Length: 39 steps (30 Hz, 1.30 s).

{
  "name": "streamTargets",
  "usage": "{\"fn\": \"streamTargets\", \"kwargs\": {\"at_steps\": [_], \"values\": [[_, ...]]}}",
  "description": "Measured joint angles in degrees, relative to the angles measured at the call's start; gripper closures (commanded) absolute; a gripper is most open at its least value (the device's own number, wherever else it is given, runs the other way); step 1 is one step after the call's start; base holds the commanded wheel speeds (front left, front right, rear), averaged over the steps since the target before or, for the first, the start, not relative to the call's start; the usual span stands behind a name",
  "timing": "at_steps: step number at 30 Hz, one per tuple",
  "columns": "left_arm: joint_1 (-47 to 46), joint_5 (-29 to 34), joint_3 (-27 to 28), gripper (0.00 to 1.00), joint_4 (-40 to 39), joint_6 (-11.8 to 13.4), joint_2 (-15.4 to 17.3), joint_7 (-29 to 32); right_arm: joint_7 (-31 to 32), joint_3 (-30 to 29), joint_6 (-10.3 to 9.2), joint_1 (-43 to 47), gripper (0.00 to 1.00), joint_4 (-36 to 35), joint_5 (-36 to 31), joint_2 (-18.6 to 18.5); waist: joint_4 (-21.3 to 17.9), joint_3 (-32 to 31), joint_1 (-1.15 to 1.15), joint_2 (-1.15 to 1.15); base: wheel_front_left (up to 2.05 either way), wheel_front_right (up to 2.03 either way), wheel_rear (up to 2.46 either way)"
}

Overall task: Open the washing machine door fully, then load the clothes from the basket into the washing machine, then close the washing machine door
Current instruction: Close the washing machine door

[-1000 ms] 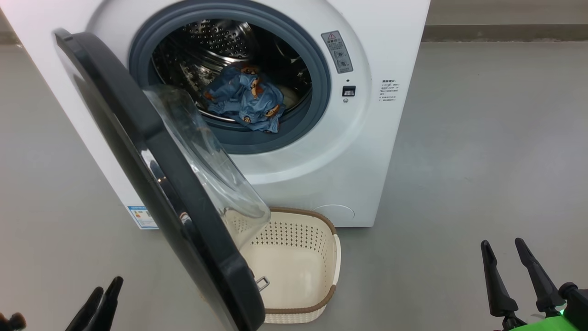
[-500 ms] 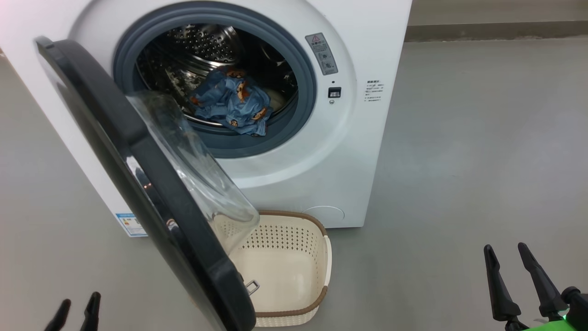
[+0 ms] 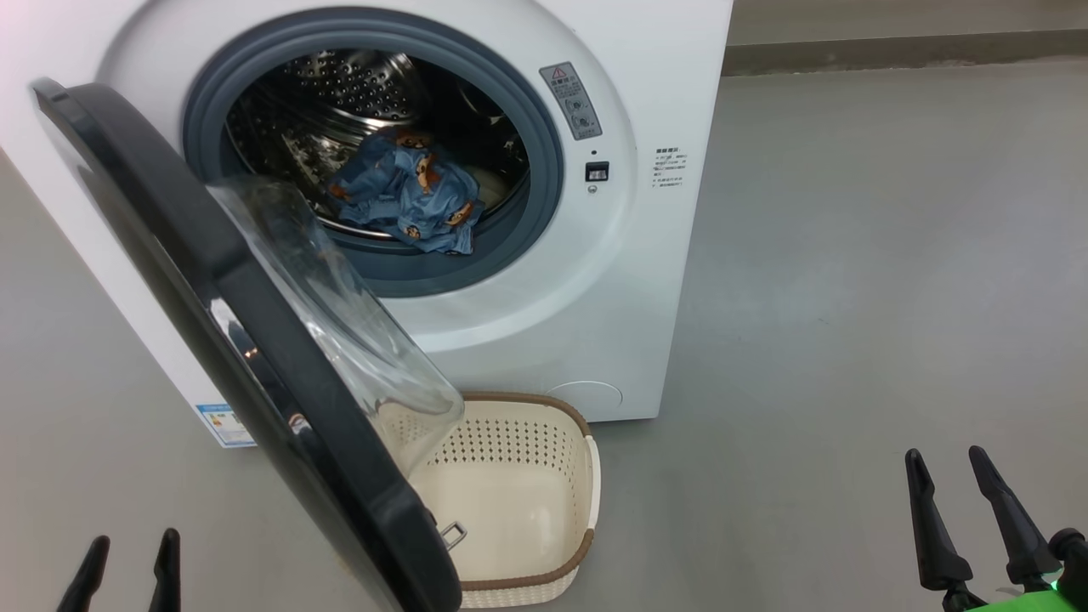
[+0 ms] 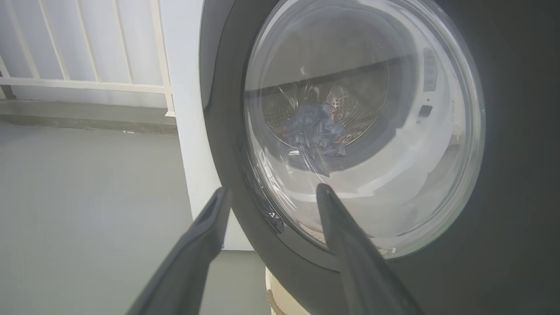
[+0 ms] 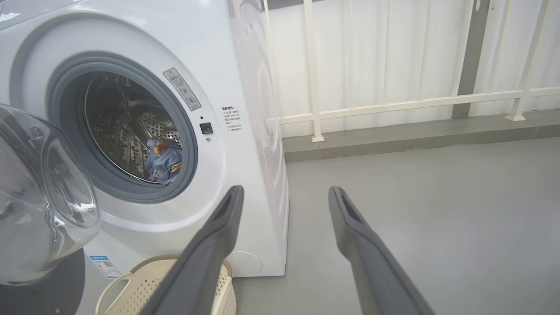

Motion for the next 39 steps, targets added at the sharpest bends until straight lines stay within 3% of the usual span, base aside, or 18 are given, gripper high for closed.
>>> {"fn": "streamTargets", "kwargs": {"at_steps": [16,39], "values": [[2.83,7.05,3.65,0.00,-1.88,0.00,-4.54,-0.19,0.00,-0.23,0.00,-0.01,0.00,-0.09,0.00,0.20,-0.17,0.58,0.00,0.00,0.00,0.00,0.00],[3.69,7.55,3.15,0.00,-2.54,0.00,-4.57,-0.24,0.00,-0.48,0.00,-0.01,0.00,-0.22,-0.09,0.34,0.50,0.77,0.00,0.00,0.00,0.00,0.00]]}}
